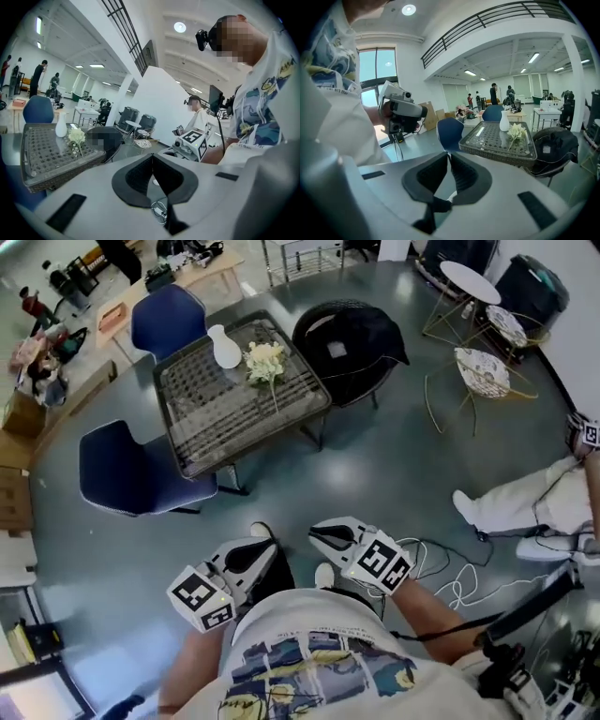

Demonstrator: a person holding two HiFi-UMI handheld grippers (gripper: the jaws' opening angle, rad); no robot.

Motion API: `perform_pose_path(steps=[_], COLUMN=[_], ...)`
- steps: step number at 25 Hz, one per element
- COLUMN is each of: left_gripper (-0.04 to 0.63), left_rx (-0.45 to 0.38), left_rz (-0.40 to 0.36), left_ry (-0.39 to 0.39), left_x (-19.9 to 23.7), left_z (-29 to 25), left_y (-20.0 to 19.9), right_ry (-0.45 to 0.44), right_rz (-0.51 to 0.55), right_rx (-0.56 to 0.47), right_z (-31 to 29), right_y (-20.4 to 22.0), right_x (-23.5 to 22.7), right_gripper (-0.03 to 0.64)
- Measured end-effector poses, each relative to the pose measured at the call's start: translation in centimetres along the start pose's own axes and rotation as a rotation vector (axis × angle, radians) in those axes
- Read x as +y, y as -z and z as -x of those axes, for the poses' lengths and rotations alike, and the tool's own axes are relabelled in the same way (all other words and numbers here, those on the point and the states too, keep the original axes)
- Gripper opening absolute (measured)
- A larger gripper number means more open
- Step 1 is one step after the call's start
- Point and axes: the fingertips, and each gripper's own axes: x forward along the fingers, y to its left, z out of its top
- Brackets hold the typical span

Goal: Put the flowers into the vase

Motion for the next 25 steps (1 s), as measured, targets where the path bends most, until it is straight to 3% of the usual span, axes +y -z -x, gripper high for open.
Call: perform_pose_path(steps=[7, 9, 11, 17, 25], left_gripper=[0.009, 0.010, 0.011, 0.011, 0.045], left_rx=[-0.030, -0.036, -0.045, -0.052, -0.094], left_rz=[-0.035, -0.045, -0.048, -0.021, 0.063], left_ry=[0.100, 0.116, 0.122, 0.056, -0.040], left_x=[6.1, 8.3, 10.9, 18.8, 25.2], left_z=[0.0, 1.2, 2.7, 6.2, 6.2], left_y=[-4.5, -5.9, -7.1, -8.9, -11.3], right_ry=[0.069, 0.107, 0.144, 0.202, 0.232], right_rz=[-0.035, -0.023, -0.025, -0.105, -0.064], right_rx=[0.022, 0.020, 0.005, 0.008, 0.097], right_z=[-5.2, -7.5, -9.9, -16.2, -21.4], right_y=[-3.8, -5.7, -7.6, -10.5, -13.5], right_x=[-5.7, -7.4, -9.5, -17.1, -31.1], right_gripper=[0.022, 0.092, 0.120, 0.150, 0.160])
